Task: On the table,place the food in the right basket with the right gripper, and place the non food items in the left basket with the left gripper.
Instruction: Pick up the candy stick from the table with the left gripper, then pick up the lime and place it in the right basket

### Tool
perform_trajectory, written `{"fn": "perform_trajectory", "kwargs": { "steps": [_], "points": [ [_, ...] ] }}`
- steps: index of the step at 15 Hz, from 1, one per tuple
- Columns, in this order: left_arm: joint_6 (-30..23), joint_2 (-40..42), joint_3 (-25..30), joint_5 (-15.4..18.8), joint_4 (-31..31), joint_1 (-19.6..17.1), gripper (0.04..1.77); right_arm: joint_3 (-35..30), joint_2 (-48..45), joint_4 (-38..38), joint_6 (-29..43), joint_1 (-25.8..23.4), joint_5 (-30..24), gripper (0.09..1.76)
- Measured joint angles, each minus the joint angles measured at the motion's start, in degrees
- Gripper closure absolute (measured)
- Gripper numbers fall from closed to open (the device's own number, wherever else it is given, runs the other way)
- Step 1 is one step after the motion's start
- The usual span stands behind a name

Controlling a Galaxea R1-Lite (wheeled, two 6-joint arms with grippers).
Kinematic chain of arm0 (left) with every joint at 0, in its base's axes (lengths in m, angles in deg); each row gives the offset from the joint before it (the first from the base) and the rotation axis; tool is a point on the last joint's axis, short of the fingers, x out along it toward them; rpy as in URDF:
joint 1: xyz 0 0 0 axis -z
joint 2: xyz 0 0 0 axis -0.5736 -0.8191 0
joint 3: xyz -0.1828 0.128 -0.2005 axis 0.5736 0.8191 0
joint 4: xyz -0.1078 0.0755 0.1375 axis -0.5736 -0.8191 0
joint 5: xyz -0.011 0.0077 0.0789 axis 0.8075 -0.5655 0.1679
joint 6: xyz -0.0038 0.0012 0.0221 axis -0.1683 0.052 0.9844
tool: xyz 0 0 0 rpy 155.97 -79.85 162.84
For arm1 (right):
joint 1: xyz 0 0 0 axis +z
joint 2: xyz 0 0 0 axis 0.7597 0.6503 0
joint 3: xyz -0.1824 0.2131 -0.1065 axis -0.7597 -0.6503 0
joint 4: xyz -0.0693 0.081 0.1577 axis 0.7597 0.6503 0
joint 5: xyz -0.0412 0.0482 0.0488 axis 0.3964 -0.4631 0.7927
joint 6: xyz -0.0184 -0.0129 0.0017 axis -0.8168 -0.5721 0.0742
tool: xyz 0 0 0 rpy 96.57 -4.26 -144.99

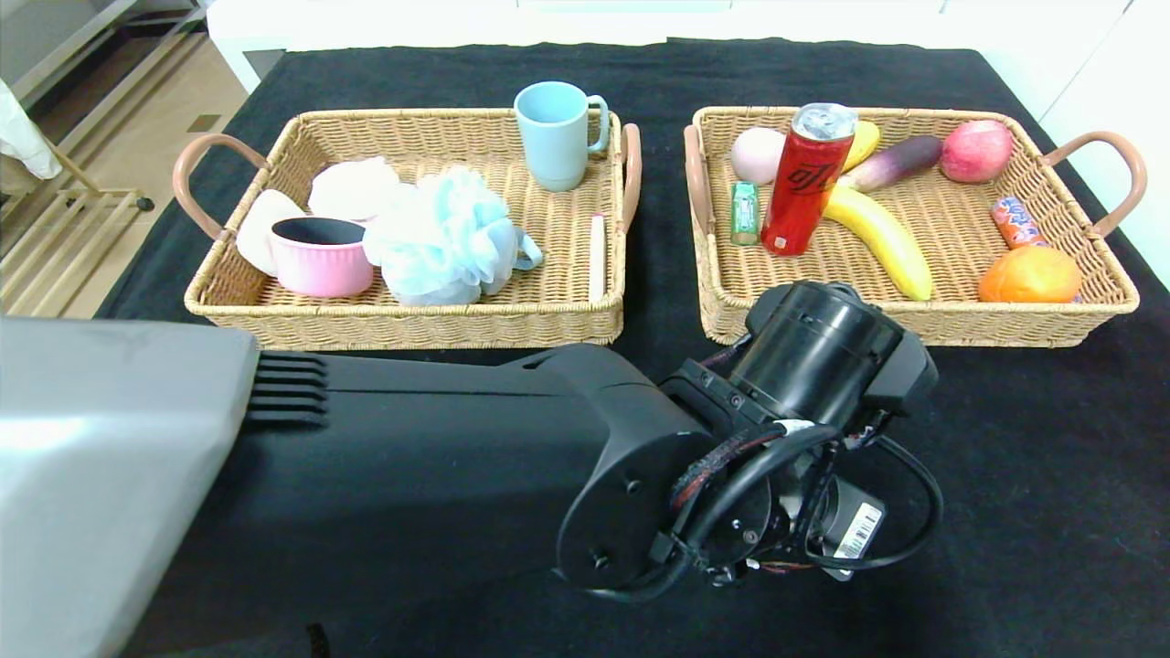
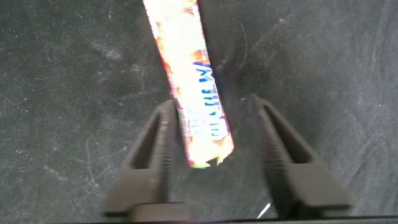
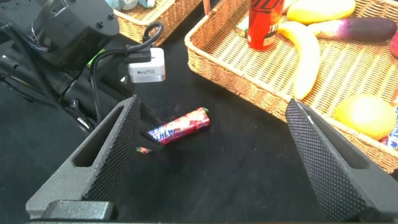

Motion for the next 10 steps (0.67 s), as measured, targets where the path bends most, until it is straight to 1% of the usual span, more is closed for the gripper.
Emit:
{"fn": "perform_trajectory", "kwargs": {
  "steps": [3, 6, 8, 10],
  "points": [
    [-0.06, 0.3, 0.33, -0.18, -0.07, 0.0, 0.61, 0.0, -0.04, -0.02, 0.11, 0.02, -0.02, 0.14],
    [-0.28, 2.07, 1.38, -0.46, -0.21, 0.02, 0.45, 0.04, -0.28, -0.13, 0.09, 0.02, 0.05, 0.14],
    [-0.3, 4.11, 2.19, -2.45, -0.35, 0.02, 0.37, 0.04, -0.39, -0.06, 0.11, 0.02, 0.02, 0.14],
    [-0.28, 6.4, 2.72, -4.57, -2.0, -0.02, 0.31, 0.04, -0.37, -0.04, 0.09, 0.02, -0.02, 0.14]
  ]
}}
